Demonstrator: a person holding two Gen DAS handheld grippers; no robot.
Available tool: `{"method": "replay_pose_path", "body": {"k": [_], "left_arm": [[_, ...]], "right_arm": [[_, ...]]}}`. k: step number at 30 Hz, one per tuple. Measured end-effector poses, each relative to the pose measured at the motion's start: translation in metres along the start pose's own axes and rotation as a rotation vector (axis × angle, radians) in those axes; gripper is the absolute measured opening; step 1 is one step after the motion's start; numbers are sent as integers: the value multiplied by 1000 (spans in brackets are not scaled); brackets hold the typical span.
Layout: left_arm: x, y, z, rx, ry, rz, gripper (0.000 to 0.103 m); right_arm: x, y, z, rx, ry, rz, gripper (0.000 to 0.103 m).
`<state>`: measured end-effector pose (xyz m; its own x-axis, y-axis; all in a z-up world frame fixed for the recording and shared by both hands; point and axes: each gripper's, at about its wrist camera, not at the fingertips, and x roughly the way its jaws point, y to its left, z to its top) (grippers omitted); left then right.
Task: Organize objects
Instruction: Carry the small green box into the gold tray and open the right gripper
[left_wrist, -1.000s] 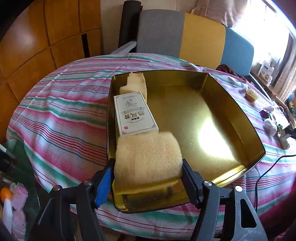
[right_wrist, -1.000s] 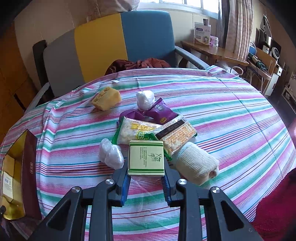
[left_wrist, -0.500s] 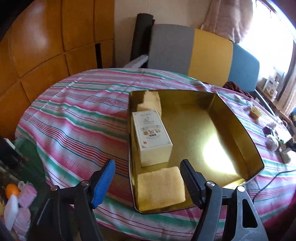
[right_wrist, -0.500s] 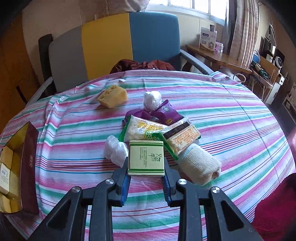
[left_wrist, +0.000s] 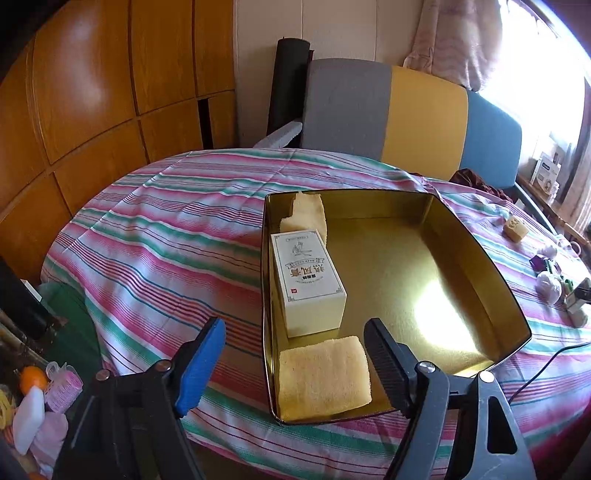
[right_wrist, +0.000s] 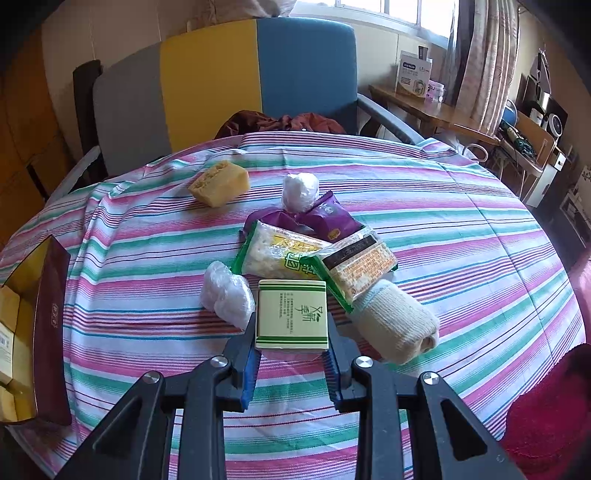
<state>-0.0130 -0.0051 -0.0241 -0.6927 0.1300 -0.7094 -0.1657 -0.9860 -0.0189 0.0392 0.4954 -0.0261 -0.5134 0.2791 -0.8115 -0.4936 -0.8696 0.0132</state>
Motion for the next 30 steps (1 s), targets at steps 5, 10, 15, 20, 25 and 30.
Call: {"method": "replay_pose_path", "body": {"k": [5, 10, 15, 20, 25, 30], "left_arm": [[3, -2, -2, 6, 9, -1, 78], [5, -2, -4, 6, 14, 4, 79], [7, -1, -6, 4, 21, 7, 79], [9, 1, -6, -4, 27, 7, 79], [12, 9, -5, -30, 35, 5, 79], [11, 25, 1, -78, 19, 29, 81]], "right_arm": [[-6, 4, -2, 6, -1, 33, 29], [-23, 19, -6, -13, -22, 83, 29], [-49, 50, -5, -70, -69, 154, 29], [-78, 96, -5, -169, -112, 251, 29], [-100, 153, -10, -283, -111, 387, 29], [-107, 225, -30, -432, -52, 538, 29]]}}
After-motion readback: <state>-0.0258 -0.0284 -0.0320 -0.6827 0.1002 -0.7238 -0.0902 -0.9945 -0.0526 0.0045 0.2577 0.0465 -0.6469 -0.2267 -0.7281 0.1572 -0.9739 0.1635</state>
